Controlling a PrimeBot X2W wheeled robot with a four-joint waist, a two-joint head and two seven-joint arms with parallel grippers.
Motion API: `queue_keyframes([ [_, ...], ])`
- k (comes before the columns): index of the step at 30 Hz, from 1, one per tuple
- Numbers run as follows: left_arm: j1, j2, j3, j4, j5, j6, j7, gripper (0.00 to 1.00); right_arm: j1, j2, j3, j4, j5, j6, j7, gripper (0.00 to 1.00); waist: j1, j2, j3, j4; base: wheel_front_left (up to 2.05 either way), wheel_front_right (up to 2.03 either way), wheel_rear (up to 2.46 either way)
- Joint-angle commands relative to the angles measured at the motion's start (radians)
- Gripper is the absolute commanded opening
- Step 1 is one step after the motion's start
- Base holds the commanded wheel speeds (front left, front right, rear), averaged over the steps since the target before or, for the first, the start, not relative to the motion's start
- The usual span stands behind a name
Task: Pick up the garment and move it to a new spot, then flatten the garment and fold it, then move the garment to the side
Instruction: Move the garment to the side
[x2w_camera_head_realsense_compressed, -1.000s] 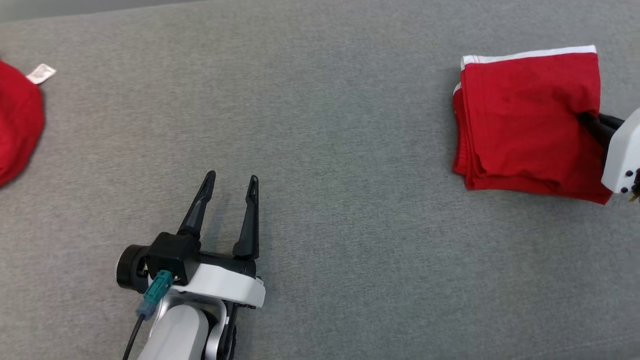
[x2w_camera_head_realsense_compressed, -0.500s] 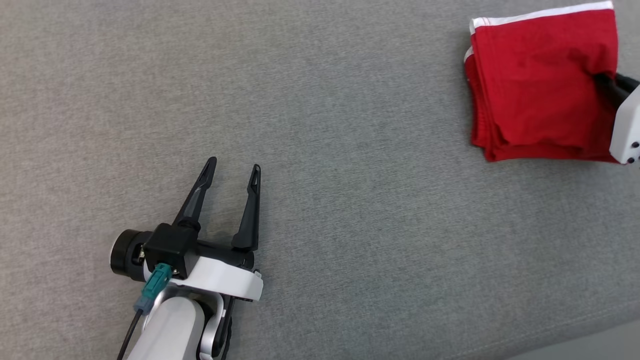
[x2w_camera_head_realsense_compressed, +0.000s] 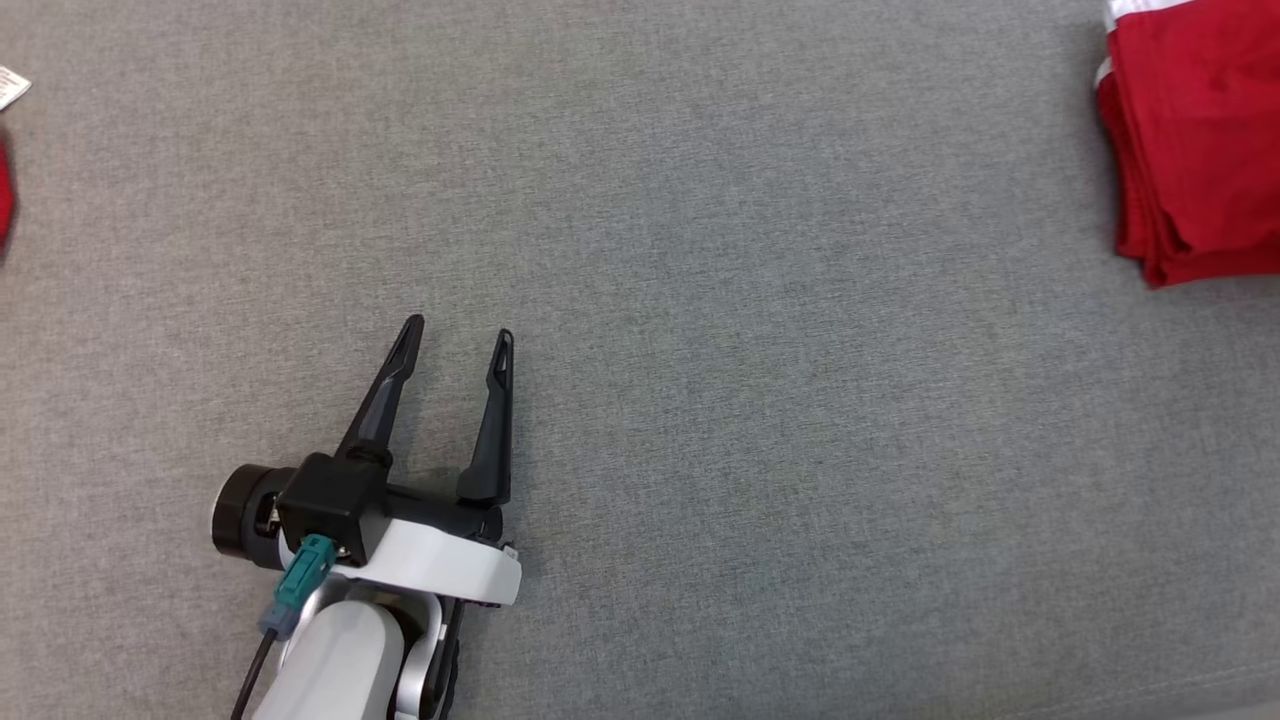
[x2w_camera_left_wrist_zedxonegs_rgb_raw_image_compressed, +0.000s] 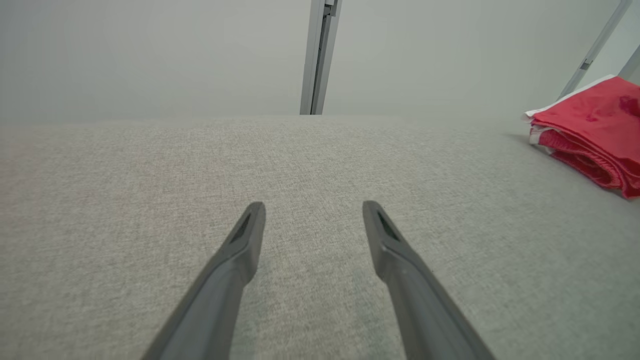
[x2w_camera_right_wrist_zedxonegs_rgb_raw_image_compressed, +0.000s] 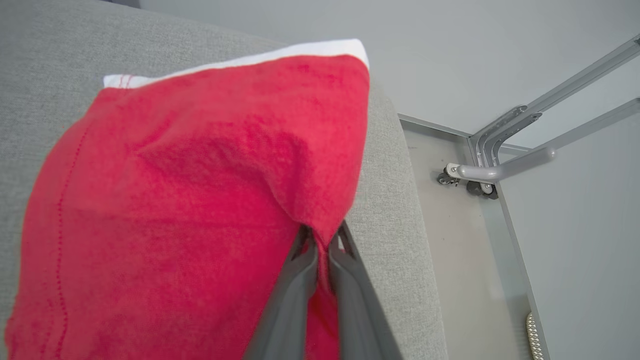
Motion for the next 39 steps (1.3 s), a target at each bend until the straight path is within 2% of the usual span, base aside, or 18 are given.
queue_keyframes([
  [1, 0.005, 0.003, 0.001, -0.003, -0.006, 0.004, 0.001, 1.0, -0.016, -0.009, 0.006, 0.016, -0.021, 0.0, -0.015, 0.0, 0.0, 0.0, 0.003, 0.007, 0.0, 0.0, 0.0],
  [7, 0.004, 0.003, -0.005, -0.003, -0.008, 0.008, -0.003, 1.0, -0.05, -0.027, 0.034, 0.066, -0.092, 0.0, -0.052, 0.0, 0.0, 0.0, 0.009, 0.024, 0.0, 0.0, 0.0],
  [13, 0.0, 0.008, -0.008, 0.003, -0.01, 0.009, -0.004, 1.0, -0.074, -0.01, 0.042, 0.121, -0.124, 0.0, -0.074, 0.0, 0.0, 0.0, 0.016, 0.032, 0.0, 0.0, 0.0],
  [14, -0.001, 0.009, -0.008, 0.004, -0.011, 0.01, -0.004, 1.0, -0.075, -0.006, 0.043, 0.13, -0.128, 0.0, -0.079, 0.07, 0.0, 0.0, 0.016, 0.033, 0.0, 0.0, 0.0],
  [16, -0.004, 0.01, -0.009, 0.005, -0.012, 0.011, -0.005, 1.0, -0.084, -0.004, 0.04, 0.15, -0.143, 0.0, -0.098, 0.47, 0.0, 0.0, 0.018, 0.035, 0.0, 0.0, 0.0],
  [17, -0.005, 0.011, -0.009, 0.005, -0.013, 0.011, -0.005, 1.0, -0.087, -0.001, 0.041, 0.156, -0.15, 0.0, -0.11, 1.0, 0.0, 0.0, 0.019, 0.036, 0.0, 0.0, 0.0],
  [26, -0.011, 0.009, -0.01, 0.017, -0.021, 0.015, -0.009, 1.0, -0.091, 0.033, 0.048, 0.204, -0.184, 0.0, -0.199, 1.0, 0.0, 0.0, 0.001, 0.037, 0.0, 0.0, 0.0],
  [36, -0.018, 0.002, 0.0, 0.051, -0.036, 0.012, -0.014, 1.0, -0.035, 0.089, 0.09, 0.133, -0.174, 0.0, -0.317, 1.0, 0.0, 0.0, -0.095, 0.027, 0.0, 0.0, 0.0],
  [39, -0.019, 0.0, 0.003, 0.07, -0.043, 0.006, -0.016, 1.0, -0.011, 0.106, 0.075, 0.109, -0.149, 0.0, -0.355, 1.0, 0.0, 0.0, -0.14, 0.028, 0.0, 0.0, 0.0],
])
